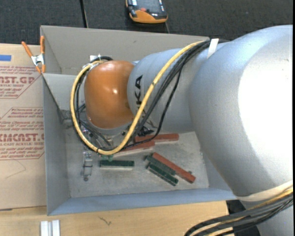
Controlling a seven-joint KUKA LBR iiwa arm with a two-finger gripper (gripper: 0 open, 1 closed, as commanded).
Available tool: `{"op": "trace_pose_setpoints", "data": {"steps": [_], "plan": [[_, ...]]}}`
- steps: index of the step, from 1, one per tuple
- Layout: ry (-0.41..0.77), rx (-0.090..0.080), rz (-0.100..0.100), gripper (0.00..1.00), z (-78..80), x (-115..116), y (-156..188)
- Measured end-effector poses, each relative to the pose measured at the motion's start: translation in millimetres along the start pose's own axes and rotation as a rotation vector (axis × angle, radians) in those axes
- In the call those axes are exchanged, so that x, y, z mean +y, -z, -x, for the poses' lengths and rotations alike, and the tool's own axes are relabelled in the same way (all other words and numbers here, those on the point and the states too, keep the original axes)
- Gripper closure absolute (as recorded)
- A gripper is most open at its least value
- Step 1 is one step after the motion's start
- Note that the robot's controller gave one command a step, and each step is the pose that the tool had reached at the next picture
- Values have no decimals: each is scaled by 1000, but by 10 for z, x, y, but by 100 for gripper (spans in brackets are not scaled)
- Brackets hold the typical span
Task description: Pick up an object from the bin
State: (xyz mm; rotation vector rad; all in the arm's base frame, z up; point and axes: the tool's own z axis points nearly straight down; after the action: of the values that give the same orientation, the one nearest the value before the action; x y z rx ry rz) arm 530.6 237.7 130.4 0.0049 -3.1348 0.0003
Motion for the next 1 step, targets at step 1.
{"op": "trace_pose_setpoints", "data": {"steps": [1], "plan": [[-2, -7, 2, 0, 24, -11, 47]]}}
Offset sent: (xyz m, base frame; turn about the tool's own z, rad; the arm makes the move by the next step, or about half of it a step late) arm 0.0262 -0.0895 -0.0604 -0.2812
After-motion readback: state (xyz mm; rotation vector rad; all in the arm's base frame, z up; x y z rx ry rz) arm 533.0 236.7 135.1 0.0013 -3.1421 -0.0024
